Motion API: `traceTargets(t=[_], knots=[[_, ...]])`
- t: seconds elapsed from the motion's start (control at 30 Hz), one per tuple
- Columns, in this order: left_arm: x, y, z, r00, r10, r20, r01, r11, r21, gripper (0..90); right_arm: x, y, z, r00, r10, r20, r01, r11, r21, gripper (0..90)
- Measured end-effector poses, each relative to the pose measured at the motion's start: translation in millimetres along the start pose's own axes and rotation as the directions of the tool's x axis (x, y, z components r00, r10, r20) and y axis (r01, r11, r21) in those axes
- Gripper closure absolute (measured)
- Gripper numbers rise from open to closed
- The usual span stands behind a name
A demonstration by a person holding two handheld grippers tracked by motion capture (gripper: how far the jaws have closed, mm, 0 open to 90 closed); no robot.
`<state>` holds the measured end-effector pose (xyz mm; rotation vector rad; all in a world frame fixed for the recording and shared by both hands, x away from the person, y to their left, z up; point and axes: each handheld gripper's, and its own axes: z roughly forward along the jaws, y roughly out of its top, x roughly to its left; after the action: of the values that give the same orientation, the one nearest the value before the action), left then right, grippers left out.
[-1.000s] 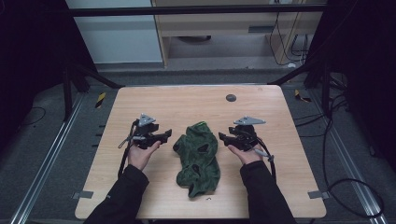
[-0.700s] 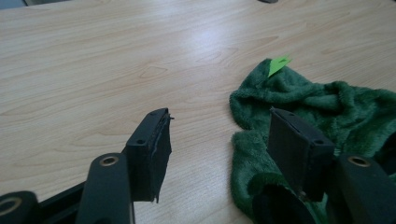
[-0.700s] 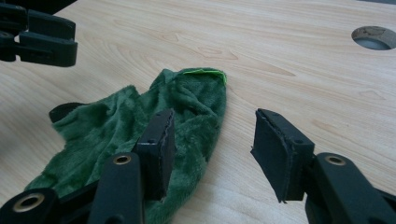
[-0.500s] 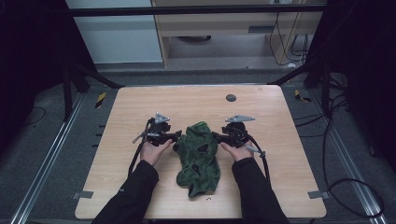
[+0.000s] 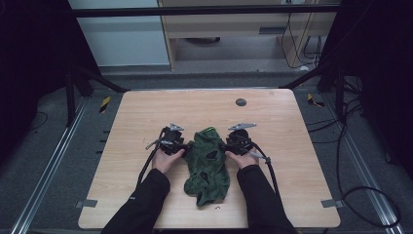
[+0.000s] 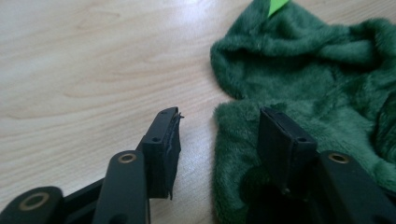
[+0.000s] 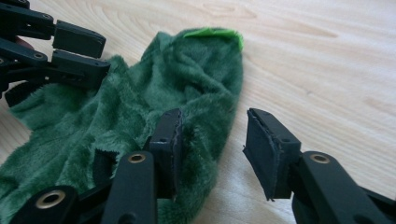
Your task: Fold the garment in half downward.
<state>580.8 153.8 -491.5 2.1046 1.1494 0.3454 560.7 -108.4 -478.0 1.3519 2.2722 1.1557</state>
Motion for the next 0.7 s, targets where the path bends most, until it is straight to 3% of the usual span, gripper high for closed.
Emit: traceTargets(t=[0.33,0.4,0.43,0.57,0.7], knots=[[-4.5,-1.3,0.7,0.9990,-0.014,0.042,0.014,0.9998,0.012,67.1,2.2,-5.2,12.0,0.9998,-0.018,-0.005,0.019,0.999,0.048,66.5],[-6.2,-1.5,0.4,0.9991,-0.014,0.041,0.013,0.9998,0.017,71.6,2.2,-5.7,13.0,0.9998,-0.018,-0.009,0.018,0.998,0.054,69.8],[-6.8,-1.4,0.0,0.9992,-0.012,0.038,0.011,0.9997,0.022,78.3,2.9,-6.1,13.7,0.9996,-0.026,-0.010,0.027,0.998,0.057,75.7],[-7.5,-1.8,-0.5,0.9993,-0.021,0.030,0.020,0.9994,0.027,87.6,5.1,-6.2,15.2,0.9996,-0.028,-0.010,0.028,0.998,0.059,80.9],[-9.8,-1.8,-1.4,0.9996,-0.006,0.026,0.006,0.9997,0.023,89.1,4.3,-5.5,14.5,0.9995,-0.026,-0.014,0.027,0.998,0.060,82.5]])
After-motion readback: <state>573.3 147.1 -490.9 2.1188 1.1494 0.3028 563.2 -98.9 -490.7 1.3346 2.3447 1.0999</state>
